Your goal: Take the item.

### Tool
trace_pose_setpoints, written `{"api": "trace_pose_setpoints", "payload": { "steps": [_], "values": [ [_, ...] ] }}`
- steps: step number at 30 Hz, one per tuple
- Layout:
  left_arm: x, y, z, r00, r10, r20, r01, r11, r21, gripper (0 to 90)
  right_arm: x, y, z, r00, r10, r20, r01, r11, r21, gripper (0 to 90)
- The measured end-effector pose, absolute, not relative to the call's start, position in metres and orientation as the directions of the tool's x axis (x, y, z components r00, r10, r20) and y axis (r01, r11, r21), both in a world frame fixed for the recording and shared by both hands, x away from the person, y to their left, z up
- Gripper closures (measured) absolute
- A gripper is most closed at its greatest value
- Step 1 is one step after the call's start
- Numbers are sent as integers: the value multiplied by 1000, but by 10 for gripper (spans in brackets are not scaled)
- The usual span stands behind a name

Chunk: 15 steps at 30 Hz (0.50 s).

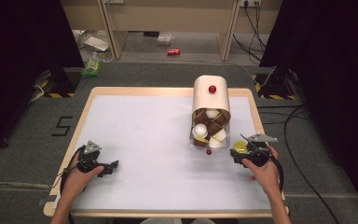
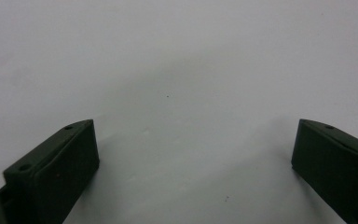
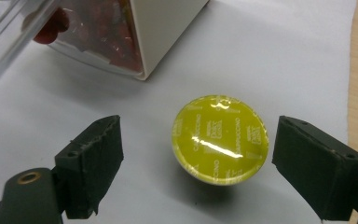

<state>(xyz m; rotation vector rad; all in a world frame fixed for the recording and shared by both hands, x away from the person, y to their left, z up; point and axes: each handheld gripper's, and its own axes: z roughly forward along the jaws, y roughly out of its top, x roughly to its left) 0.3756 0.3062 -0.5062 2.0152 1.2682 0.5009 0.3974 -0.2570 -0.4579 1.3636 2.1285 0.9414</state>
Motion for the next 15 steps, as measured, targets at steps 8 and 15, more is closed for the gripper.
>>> {"api": "trace_pose_setpoints", "payload": {
  "steps": [8,15],
  "values": [
    [376,306,-506,447,893,-39,625,-281,728,2,385,-255,-456,-415,910,-9,599,281,750,165],
    [376,306,-506,447,893,-39,626,-281,728,2,373,-253,-457,-414,910,-15,595,283,753,165]
  ]
}}
